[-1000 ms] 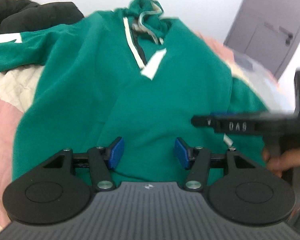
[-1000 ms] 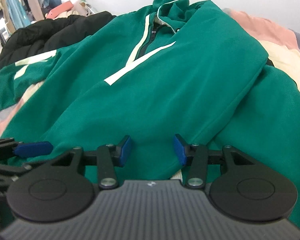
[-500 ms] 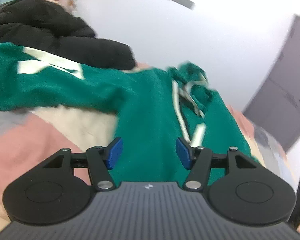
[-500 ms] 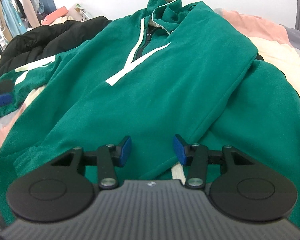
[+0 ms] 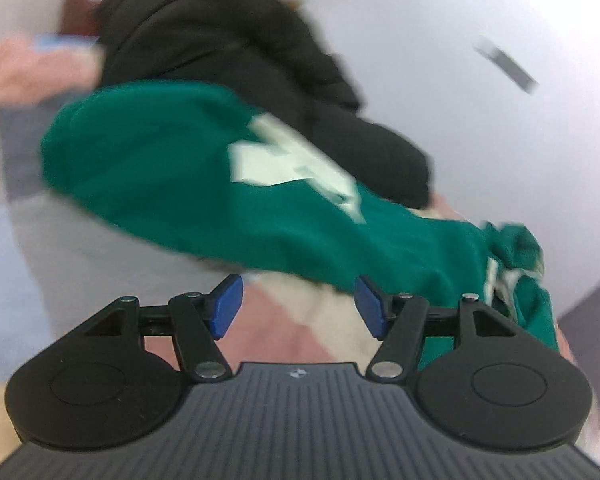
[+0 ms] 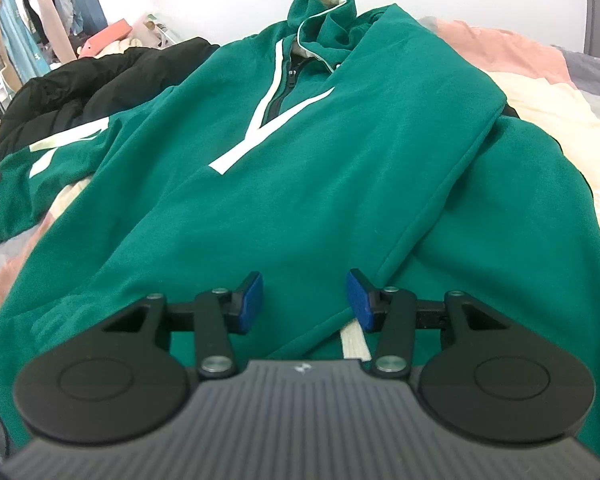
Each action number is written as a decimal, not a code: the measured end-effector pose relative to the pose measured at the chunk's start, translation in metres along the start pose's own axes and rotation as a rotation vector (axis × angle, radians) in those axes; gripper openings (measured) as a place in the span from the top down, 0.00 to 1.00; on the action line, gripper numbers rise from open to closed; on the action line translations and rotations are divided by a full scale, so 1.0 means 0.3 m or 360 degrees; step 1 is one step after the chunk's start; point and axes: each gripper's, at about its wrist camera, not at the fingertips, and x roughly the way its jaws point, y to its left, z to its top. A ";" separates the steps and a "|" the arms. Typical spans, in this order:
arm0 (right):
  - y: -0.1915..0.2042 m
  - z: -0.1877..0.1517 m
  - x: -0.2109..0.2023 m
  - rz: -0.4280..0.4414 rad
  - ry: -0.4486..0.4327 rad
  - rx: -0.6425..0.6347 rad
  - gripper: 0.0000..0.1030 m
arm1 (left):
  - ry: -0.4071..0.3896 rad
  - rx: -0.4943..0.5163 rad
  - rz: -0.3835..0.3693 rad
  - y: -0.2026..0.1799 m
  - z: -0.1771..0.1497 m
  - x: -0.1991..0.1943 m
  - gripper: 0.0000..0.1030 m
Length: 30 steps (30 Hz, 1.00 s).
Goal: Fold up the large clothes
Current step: 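Grasp the other sleeve cuff with the left gripper, then lift the sleeve with the left gripper and fold it across the front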
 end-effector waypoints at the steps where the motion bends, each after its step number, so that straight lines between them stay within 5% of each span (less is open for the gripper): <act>1: -0.002 0.000 -0.001 0.0000 0.0003 0.0009 0.53 | 0.0029 -0.0085 0.0001 0.043 0.014 0.021 0.35; 9: -0.008 -0.005 -0.009 -0.0002 0.0002 0.0062 0.53 | 0.0120 -0.0725 -0.0007 0.301 0.037 0.198 0.35; 17: -0.021 -0.004 0.006 0.0008 0.0004 0.0092 0.52 | -0.0122 -0.1154 -0.0137 0.516 0.054 0.246 0.35; 23: -0.013 -0.004 0.014 -0.0004 0.0002 0.0074 0.52 | -0.0278 -0.1158 -0.0112 0.536 0.087 0.262 0.37; 27: -0.011 0.000 0.016 -0.0007 0.0002 0.0078 0.52 | -0.0306 -0.0973 0.0062 0.526 0.115 0.257 0.72; 30: -0.007 0.000 0.015 -0.0009 0.0002 0.0076 0.52 | -0.0351 -0.0829 0.0119 0.506 0.126 0.230 0.87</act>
